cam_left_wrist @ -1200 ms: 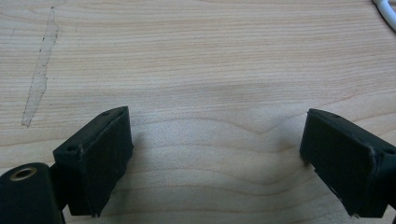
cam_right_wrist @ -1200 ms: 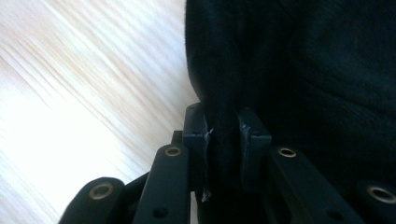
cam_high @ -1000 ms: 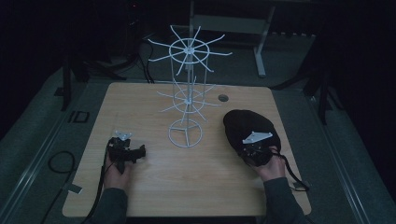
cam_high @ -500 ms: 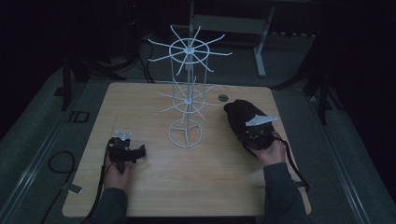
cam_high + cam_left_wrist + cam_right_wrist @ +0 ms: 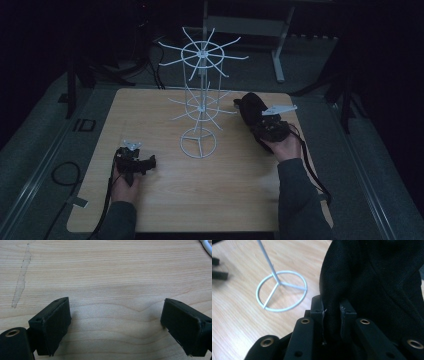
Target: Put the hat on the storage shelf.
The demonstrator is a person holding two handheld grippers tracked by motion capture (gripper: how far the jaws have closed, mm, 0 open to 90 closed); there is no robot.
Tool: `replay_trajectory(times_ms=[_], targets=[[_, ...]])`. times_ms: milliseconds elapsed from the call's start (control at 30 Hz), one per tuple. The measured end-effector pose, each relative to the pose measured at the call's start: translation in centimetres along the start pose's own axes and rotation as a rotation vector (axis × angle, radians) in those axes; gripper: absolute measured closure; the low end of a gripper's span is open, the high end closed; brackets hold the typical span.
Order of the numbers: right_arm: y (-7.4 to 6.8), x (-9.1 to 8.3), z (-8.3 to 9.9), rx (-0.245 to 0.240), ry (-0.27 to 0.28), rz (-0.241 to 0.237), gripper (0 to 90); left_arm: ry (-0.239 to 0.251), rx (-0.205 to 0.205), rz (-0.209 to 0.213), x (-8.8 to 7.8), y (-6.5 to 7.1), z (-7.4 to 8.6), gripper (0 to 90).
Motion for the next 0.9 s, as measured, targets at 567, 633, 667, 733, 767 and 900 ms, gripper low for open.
replay_trajectory(times_ms=[567, 633, 667, 733, 767, 900], targets=[[1.3, 0.2, -4.4, 0.063, 0.061, -0.063, 77.4, -0.002, 0.0, 0.001, 0.0, 0.0, 0.0, 10.2], [1.4, 0.2, -4.6, 0.069, 0.066, -0.069, 77.4, -0.002, -0.001, 0.001, 0.0, 0.0, 0.0, 10.2], [1.5, 0.1, -4.8, 0.073, 0.071, -0.073, 77.4, -0.002, -0.001, 0.001, 0.0, 0.0, 0.0, 10.2], [1.6, 0.1, -5.1, 0.087, 0.082, -0.082, 77.4, -0.001, -0.003, 0.001, 0.0, 0.0, 0.0, 10.2], [1.7, 0.0, -5.3, 0.096, 0.087, -0.089, 77.4, 0.001, -0.005, 0.001, 0.0, 0.0, 0.0, 10.2], [1.8, -0.4, -6.1, 0.124, 0.114, -0.116, 77.4, 0.001, -0.005, 0.002, 0.0, 0.0, 0.0, 10.2]])
Point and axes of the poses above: each handheld gripper's, and its own axes: x roughly forward along the jaws, z roughly out of its underside, y roughly to its right, the point moved 3 cm from there along x, roughly forward along the jaws, and after that the axes turned 3 degrees about -z, right-handed, at the moved point
